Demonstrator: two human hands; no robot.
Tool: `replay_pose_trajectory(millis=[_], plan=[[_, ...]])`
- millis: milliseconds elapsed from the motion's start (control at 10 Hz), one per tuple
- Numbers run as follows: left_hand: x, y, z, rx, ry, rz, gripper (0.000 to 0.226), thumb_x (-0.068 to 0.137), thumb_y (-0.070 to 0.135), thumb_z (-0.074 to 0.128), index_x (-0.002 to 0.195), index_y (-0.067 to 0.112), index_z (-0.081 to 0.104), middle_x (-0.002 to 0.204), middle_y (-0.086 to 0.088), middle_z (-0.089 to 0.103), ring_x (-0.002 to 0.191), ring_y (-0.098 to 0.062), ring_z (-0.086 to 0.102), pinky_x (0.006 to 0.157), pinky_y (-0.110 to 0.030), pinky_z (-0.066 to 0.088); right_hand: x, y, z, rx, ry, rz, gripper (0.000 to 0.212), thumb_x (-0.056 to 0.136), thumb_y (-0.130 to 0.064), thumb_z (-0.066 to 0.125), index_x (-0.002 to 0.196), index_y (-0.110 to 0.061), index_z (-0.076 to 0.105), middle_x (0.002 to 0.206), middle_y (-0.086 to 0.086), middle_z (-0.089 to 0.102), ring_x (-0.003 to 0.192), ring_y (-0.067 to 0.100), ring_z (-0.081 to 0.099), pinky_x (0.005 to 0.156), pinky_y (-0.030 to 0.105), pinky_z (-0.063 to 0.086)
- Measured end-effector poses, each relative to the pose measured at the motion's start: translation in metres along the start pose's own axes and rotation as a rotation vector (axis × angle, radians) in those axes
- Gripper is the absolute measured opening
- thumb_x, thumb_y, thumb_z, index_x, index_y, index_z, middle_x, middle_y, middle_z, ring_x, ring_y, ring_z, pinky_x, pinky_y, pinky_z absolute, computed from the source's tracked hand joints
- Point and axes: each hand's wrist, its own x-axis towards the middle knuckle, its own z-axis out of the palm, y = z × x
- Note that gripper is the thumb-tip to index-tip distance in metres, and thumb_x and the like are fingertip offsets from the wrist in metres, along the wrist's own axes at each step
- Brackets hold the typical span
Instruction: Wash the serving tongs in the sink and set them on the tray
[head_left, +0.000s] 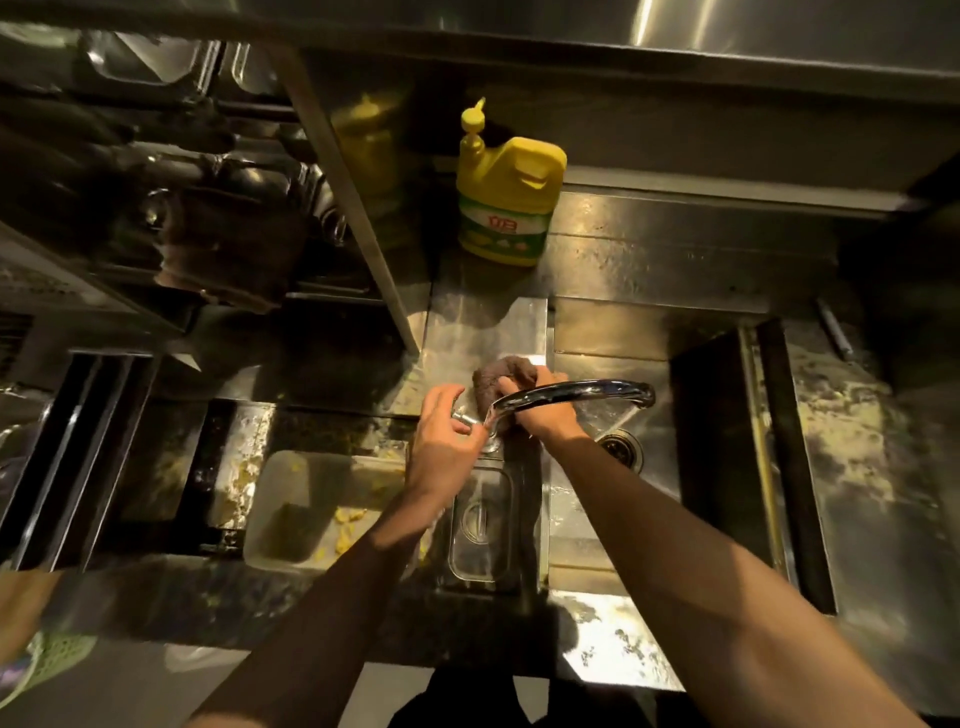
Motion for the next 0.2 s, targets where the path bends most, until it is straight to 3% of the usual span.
replay_pose_trajectory(millis=[100, 200], plan=[[-0.001, -0.003, -0.001, -0.021, -0.045, -0.029, 0.06, 0.089, 0.031, 0.065, 0.144, 0.026, 0.041, 0.121, 0.007, 0.058, 0.082, 0.004, 0.061, 0.065, -0.013, 0.045, -0.003, 0.001, 0.0, -0.166, 0.028, -0.091, 0.069, 0.075, -0.069, 0.061, 0.136, -0.04, 0.045, 0.134, -0.005, 0.059, 0.122, 0.019, 0.057, 0.108, 0.046, 0.045], [-0.005, -0.002, -0.003, -0.02, -0.042, -0.037, 0.058, 0.089, 0.034, 0.065, 0.142, 0.032, 0.04, 0.11, 0.01, 0.06, 0.082, 0.006, 0.06, 0.062, -0.015, 0.046, -0.018, 0.001, 0.006, -0.476, 0.187, -0.229, 0.072, 0.085, -0.05, 0.057, 0.149, -0.024, 0.037, 0.152, 0.004, 0.043, 0.14, 0.027, 0.039, 0.118, 0.048, 0.03]])
